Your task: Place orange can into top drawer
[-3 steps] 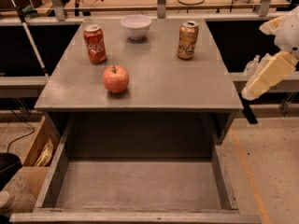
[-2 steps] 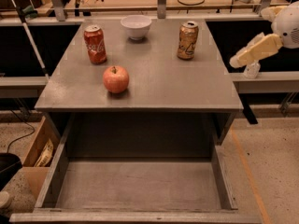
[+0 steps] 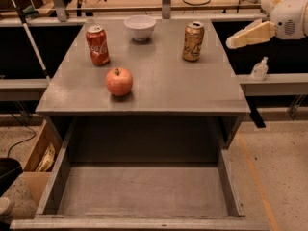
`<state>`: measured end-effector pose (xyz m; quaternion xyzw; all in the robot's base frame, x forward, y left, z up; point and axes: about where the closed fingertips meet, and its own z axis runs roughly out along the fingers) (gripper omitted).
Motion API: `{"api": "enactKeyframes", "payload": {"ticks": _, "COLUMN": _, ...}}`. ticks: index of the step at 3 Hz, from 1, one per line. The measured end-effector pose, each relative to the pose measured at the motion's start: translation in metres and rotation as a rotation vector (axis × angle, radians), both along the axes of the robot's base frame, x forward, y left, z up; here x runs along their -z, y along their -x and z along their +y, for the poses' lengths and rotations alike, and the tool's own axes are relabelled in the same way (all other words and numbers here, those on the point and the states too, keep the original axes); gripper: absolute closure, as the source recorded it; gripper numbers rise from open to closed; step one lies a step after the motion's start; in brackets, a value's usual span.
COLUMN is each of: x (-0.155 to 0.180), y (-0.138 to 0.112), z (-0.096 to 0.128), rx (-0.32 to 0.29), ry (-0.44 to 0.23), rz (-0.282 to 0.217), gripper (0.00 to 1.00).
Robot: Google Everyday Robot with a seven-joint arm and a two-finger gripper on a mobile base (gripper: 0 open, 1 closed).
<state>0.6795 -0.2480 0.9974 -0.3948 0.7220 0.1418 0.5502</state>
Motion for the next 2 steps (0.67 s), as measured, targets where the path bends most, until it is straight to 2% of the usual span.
{"api": "enactKeyframes", "payload": {"ticks": 1, "x": 0.002, "y": -0.002, "z": 0.002, "rx": 0.000, "ry": -0.009, "rz": -0.001, "gripper": 0.00}}
{"api": "enactKeyframes", "payload": {"ticks": 2, "x": 0.018, "y": -0.017, "z": 0.016, "rx": 0.009, "ry": -0.098, "rz": -0.018, "gripper": 0.00}}
